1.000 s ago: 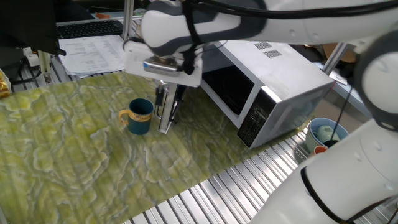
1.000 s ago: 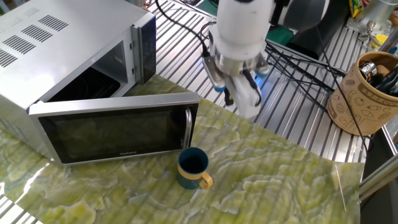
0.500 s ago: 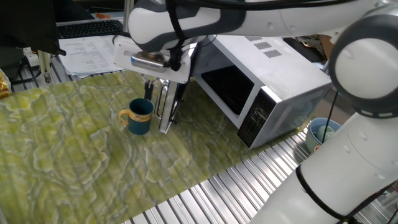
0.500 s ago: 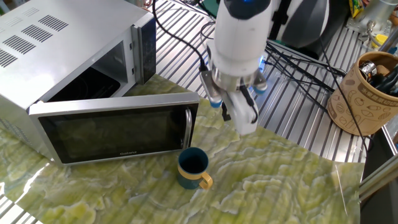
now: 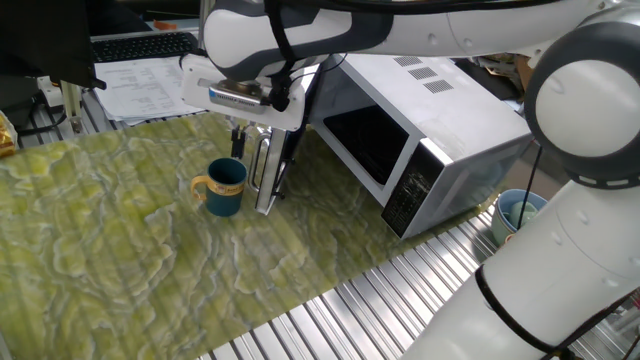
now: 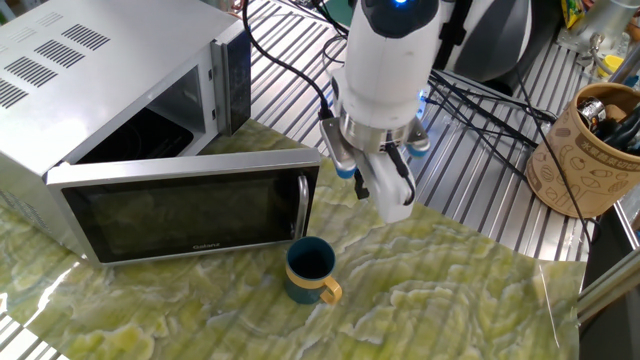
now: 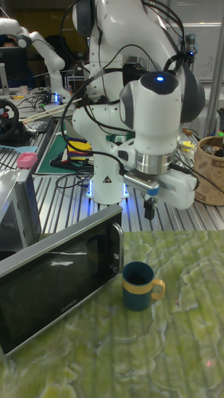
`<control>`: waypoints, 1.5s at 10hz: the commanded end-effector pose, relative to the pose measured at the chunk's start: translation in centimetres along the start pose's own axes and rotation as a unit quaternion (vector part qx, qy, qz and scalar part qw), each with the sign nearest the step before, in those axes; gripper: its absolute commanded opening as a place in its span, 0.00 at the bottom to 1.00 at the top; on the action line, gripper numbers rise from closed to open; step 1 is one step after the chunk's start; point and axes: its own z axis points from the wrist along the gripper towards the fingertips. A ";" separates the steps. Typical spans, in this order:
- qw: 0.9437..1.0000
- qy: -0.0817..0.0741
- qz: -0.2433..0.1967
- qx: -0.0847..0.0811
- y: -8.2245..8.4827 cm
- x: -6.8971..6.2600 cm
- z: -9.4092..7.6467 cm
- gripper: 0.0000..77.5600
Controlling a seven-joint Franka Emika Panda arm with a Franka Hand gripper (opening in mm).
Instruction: Put the bowl into the microwave
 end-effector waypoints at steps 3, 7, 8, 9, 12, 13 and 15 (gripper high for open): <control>0.999 -0.031 0.020 0.011 0.0 0.0 -0.1 0.02; 0.993 -0.036 0.109 -0.017 4.8 0.8 1.9 0.02; 0.992 -0.032 0.117 -0.020 5.4 0.9 1.8 0.02; 0.990 -0.026 0.136 -0.026 6.6 1.1 1.8 0.02; 0.986 -0.032 0.161 -0.030 7.7 0.0 2.9 0.02; 0.985 -0.030 0.167 -0.030 7.9 -0.3 3.1 0.02; 0.984 -0.025 0.175 -0.026 8.0 -0.9 3.4 0.02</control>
